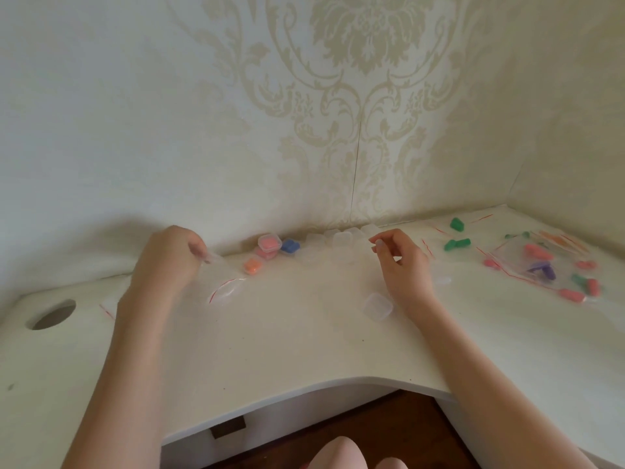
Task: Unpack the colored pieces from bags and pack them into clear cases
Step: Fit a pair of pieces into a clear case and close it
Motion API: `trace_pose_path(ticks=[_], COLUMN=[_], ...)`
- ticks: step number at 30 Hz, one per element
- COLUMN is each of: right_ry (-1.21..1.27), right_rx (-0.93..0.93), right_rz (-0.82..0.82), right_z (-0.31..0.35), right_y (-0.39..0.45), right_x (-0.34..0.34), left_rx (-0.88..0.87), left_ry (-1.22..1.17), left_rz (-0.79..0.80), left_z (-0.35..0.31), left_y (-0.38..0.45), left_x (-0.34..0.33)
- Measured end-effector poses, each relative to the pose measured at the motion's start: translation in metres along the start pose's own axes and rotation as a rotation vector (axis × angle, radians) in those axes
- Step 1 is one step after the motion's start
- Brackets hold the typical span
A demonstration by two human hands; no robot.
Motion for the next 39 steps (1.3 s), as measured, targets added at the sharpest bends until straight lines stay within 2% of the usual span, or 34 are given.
trace_pose_path(ticks=[3,5,7,9,12,18,20,23,27,32,35,39], right_ry=[-0.016,-0.026,-0.033,-0.035,-0.045,-0.056,-0.052,-0.042,0.014,0.099,0.131,-0.052], right_rx=[-0.006,-0.014,-0.019,-0.017,-0.015,-0.033,-0.036,-0.036,-0.029,-0.055,-0.096,-0.134], right_rz=[0.011,0.022,0.031,0.037,0.039,0.042,0.04,0.031,-0.042,-0.175,-0.29,-0.401], right_z=[-0.002,-0.004,-0.006,-0.007,-0.006,-0.008,-0.009,-0.009,-0.006,-0.008,-0.017,-0.028], right_y=[0.001,0.001,0.001,0.0,0.0,0.0,0.0,0.0,0.0,0.0,0.006,0.006], right_x=[0.0,-0.001,-0.001,-0.001,-0.001,0.001,0.001,0.003,0.01,0.03,0.064,0.135], left_rx=[-0.045,0.013,0.179,0.2,0.141,0.035,0.007,-0.097,-0.199,-0.369,-0.581,-0.93], left_ry=[0.055,0.134,0.146,0.23,0.357,0.446,0.457,0.437,0.282,0.098,0.085,0.248], left_rz=[-0.029,0.124,0.373,0.546,0.518,0.476,0.415,0.226,0.219,0.13,0.252,0.61], left_z=[0.001,0.004,0.012,0.015,0.018,0.018,0.015,-0.002,-0.028,-0.082,-0.136,-0.199], left_y=[-0.023,-0.041,-0.062,-0.078,-0.075,-0.049,-0.048,-0.048,-0.047,-0.05,-0.068,-0.118], left_x=[0.011,0.004,-0.01,-0.026,-0.043,-0.054,-0.049,-0.033,-0.018,-0.021,-0.059,-0.139])
Point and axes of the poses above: each hand's wrist, its own y-axis towards the middle knuckle, its own x-axis out of the back of the hand, z = x × y, the point moved 7 cm from there along y, towards the middle knuckle, and after that the axes turned 4 degrees about z, right-handed, at the moved point
